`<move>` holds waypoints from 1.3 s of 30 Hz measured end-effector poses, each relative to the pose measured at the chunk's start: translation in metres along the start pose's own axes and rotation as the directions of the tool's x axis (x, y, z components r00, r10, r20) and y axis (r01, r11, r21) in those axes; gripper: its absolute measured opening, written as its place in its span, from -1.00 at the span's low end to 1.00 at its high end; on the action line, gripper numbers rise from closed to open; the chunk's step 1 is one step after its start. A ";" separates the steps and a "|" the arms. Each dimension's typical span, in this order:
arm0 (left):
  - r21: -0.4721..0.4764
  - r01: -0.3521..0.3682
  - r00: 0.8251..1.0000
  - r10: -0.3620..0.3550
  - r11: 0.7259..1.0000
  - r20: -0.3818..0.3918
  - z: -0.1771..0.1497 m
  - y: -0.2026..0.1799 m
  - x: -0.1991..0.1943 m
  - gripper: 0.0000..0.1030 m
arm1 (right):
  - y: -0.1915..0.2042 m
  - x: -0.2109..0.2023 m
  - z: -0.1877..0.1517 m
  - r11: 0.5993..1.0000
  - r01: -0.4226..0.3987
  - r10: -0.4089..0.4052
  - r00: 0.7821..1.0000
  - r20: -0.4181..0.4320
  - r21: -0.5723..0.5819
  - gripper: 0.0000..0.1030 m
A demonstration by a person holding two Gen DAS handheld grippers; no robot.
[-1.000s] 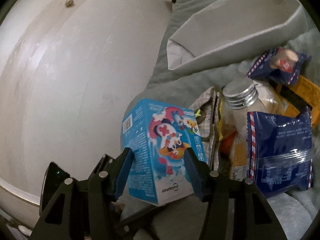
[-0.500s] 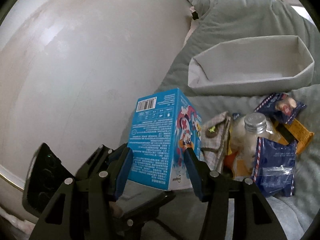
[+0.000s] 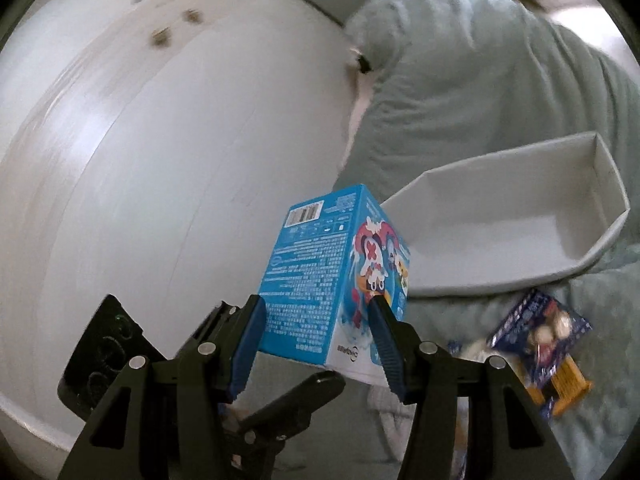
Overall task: Organize objects
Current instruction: 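Lift the blue cartoon box with the right tool and carry it over the white bin, then lower the blue box into the bin and open the right tool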
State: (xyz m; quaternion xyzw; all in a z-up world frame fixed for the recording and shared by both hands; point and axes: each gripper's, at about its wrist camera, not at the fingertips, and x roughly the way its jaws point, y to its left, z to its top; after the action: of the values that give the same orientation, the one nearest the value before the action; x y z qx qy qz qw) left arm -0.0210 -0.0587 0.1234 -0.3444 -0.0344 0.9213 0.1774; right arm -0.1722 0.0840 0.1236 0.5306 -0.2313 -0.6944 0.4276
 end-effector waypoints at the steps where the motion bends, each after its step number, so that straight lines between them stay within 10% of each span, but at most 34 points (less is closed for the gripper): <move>1: -0.036 0.005 1.000 -0.006 0.999 -0.029 0.004 0.010 0.011 0.46 | -0.011 0.007 0.011 0.999 -0.015 0.016 1.000 -0.017 0.050 0.00; 9: -0.224 -0.099 0.974 0.048 0.969 -0.221 -0.003 0.073 0.088 0.30 | -0.096 0.068 0.044 0.930 -0.091 0.126 0.989 -0.074 0.357 -0.01; 14: -0.163 -0.233 0.947 0.185 0.959 -0.264 -0.009 0.076 0.093 -0.81 | -0.129 0.100 0.046 0.897 -0.019 0.056 0.996 -0.071 0.443 -0.34; 23: -0.052 -0.264 0.951 0.251 0.963 -0.181 0.000 0.053 0.074 -0.80 | -0.096 0.071 0.048 0.965 0.080 -0.084 0.996 0.006 0.250 -0.54; 30: -0.009 -0.306 0.943 0.301 0.952 -0.143 -0.001 0.038 0.075 -0.19 | -0.081 0.057 0.052 0.970 0.206 -0.210 0.977 0.023 0.131 -0.50; 34: -0.078 -0.322 0.941 0.309 0.944 -0.140 -0.008 0.053 0.073 -0.17 | -0.104 0.069 0.055 0.952 0.185 -0.190 0.982 -0.004 0.243 0.25; 39: -0.124 -0.339 0.933 0.316 0.933 -0.170 -0.021 0.080 0.059 -0.17 | -0.124 0.135 0.054 0.928 0.151 -0.120 0.987 -0.111 0.341 0.24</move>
State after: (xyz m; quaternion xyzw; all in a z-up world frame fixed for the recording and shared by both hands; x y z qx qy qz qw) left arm -0.0731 -0.1139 0.0560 -0.4247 -0.0332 0.9047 -0.0037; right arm -0.2751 0.0290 -0.0276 0.6427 -0.2939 -0.6462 0.2879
